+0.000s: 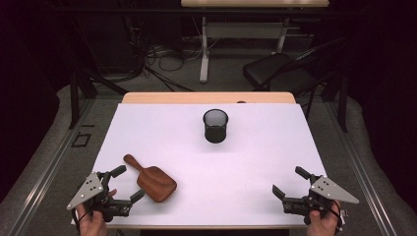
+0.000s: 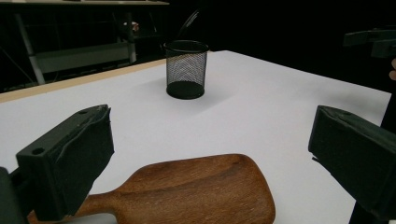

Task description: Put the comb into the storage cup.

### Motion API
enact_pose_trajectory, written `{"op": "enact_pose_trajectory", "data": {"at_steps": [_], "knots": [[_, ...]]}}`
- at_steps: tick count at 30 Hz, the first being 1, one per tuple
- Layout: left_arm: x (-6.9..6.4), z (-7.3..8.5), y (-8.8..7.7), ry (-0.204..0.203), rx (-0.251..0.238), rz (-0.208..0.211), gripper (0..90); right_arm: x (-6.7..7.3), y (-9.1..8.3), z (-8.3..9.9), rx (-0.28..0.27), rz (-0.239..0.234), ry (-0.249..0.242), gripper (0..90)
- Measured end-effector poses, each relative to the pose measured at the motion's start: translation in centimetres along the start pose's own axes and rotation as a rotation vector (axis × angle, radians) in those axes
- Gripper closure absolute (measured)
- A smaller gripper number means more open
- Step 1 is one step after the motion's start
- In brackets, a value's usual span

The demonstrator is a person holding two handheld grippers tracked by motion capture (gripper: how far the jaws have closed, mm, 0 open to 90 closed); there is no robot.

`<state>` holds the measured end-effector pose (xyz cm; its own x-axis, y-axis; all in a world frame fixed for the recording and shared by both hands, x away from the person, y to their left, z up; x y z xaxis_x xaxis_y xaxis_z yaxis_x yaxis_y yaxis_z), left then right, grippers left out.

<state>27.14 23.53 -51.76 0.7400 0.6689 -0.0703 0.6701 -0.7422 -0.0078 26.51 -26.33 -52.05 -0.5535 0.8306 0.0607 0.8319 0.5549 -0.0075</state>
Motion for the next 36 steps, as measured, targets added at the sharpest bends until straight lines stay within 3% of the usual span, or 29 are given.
{"op": "enact_pose_trajectory", "data": {"at_steps": [4,9,14,25,31,36], "knots": [[0.2,0.1,0.0,-0.002,-0.002,-0.010,0.2,-0.1,0.2,0.2,0.003,0.000,-0.004,0.0],[0.6,0.3,0.1,-0.044,0.014,-0.029,0.2,-0.1,0.2,0.7,0.031,0.002,-0.013,0.0],[0.7,0.3,0.2,-0.038,0.033,-0.045,0.2,-0.2,0.1,0.6,0.021,0.007,0.002,0.0],[1.4,-0.2,-0.1,-0.070,0.057,-0.083,0.4,-0.1,0.6,0.5,0.012,0.002,0.013,0.0],[2.8,-1.4,0.1,-0.071,0.061,-0.131,0.4,0.2,0.7,0.4,0.016,0.006,0.000,0.0],[4.4,-2.3,1.0,-0.108,0.079,-0.162,0.4,0.1,0.8,0.6,0.026,0.008,0.001,0.0]]}}
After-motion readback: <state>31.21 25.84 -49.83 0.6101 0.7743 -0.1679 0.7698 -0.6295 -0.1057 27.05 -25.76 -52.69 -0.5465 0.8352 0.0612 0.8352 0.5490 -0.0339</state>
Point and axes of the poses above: each handheld gripper's, and its own axes: y roughly forward along the jaws, z roughly out of its underside, x roughly to its left, the point moved 5 cm from there along y, roughly forward along the jaws, and after that the axes turned 12 degrees about -x, right-handed, at the moved point
